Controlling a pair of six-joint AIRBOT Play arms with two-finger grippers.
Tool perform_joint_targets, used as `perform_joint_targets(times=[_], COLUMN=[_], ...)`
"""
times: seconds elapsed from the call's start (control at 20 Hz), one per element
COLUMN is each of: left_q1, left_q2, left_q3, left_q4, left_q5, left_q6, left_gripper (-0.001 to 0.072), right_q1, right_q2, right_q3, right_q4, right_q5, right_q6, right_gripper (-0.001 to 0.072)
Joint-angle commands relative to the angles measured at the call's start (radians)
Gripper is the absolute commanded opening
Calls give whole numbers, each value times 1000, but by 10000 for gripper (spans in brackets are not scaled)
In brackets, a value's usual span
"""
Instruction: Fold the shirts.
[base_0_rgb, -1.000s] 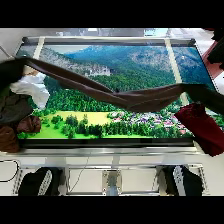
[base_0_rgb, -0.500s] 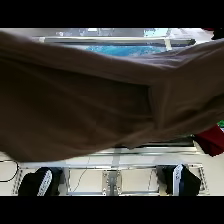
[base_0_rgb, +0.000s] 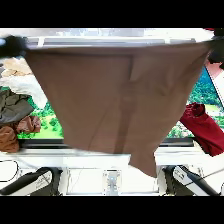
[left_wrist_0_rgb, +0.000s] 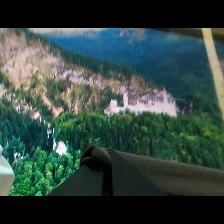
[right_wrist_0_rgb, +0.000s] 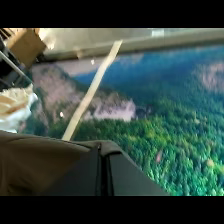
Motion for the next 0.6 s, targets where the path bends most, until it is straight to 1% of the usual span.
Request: perform_joint_targets(times=[0.0, 0.1, 0.2, 0.3, 0.4, 0.45, 0.55], left_q1=[-68, -100, -123, -129, -129, -129, -129], left_q2=[-204, -285, -350, -402, -430, -435, -434], left_q3=[1, 2, 2, 2, 2, 2, 2], left_q4=[175, 232, 252, 261, 303, 321, 324], left_q5=[42, 113, 193, 259, 288, 295, 280], left_q6=[-121, -152, -168, -212, -260, -272, -274], left_gripper=[10, 10, 10, 10, 11, 11, 11], right_q1=[261, 336, 371, 376, 365, 357, 337], right_q2=[-248, -377, -470, -523, -534, -534, -533], right_q3=[-71, -72, -72, -72, -72, -66, -47], right_q4=[-341, -400, -393, -384, -391, -391, -389], right_q5=[-242, -420, -605, -752, -818, -818, -735], right_q6=[53, 90, 120, 173, 176, 175, 175], right_gripper=[24, 24, 25, 24, 25, 24, 24])
